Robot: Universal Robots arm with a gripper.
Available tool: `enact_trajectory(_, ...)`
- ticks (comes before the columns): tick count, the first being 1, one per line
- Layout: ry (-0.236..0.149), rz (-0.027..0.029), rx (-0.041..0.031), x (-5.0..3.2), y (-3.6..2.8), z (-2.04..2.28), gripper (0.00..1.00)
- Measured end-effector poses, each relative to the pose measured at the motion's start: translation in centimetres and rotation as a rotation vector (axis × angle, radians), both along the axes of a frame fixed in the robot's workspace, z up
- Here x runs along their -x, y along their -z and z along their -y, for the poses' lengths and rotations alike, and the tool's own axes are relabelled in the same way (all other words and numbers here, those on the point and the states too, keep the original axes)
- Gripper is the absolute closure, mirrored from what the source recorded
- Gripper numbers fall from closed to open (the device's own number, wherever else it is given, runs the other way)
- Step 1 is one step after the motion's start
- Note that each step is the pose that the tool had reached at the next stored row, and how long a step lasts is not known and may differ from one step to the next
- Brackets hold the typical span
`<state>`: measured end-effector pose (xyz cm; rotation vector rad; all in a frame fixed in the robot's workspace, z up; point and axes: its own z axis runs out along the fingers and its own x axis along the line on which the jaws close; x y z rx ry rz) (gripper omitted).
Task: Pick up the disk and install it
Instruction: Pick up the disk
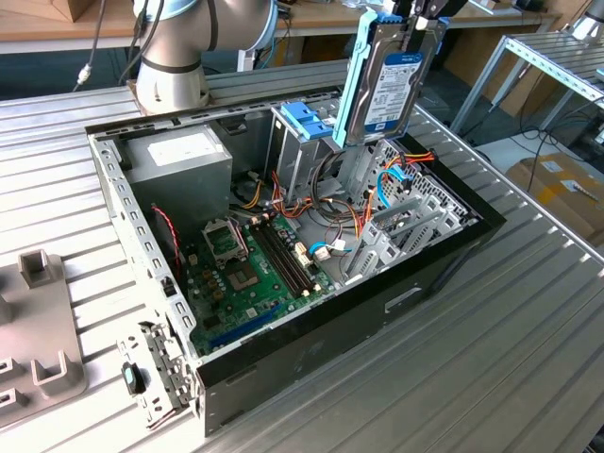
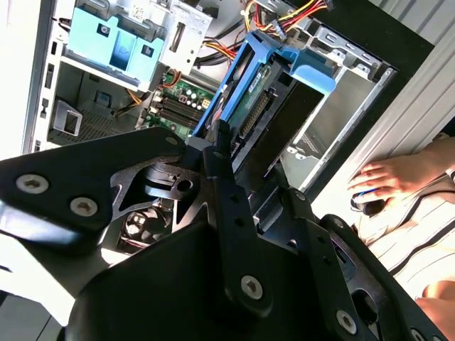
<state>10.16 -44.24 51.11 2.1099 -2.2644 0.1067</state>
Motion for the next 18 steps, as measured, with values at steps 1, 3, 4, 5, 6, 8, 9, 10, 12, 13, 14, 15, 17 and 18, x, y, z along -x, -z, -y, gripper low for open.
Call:
enact_trajectory(1, 0.0, 0.0, 0.0, 0.0, 0.0, 0.02, 0.65)
enact_trajectory(3, 0.0, 0.0, 0.0, 0.0, 0.0, 0.03, 0.65)
enact_trajectory(4, 0.0, 0.0, 0.0, 0.0, 0.0, 0.03, 0.65)
enact_trajectory(5, 0.0, 0.0, 0.0, 0.0, 0.0, 0.03, 0.65)
enact_trajectory(6, 0.0, 0.0, 0.0, 0.0, 0.0, 0.03, 0.65)
enact_trajectory(8, 0.0, 0.0, 0.0001, 0.0, 0.0, 0.04, 0.65)
enact_trajectory(9, 0.0, 0.0, 0.0, 0.0, 0.0, 0.09, 0.65)
enact_trajectory(10, 0.0, 0.0, 0.0001, 0.0, 0.0, 0.17, 0.65)
enact_trajectory(12, 0.0, 0.0, 0.0, 0.0, 0.01, 0.33, 0.65)
enact_trajectory(13, 0.0, 0.0, 0.0001, 0.0, 0.02, 0.5, 0.65)
enact_trajectory(14, 0.0, 0.0, 0.0001, 0.0, 0.04, 0.65, 0.65)
enact_trajectory(15, 0.0, 0.0, 0.0003, -0.01, 0.06, 0.87, 0.65)
enact_trajectory(17, 0.0, 0.0, 0.0003, -0.01, 0.11, 1.16, 0.65)
enact_trajectory(18, 0.0, 0.0, 0.0003, -0.01, 0.15, 1.43, 0.65)
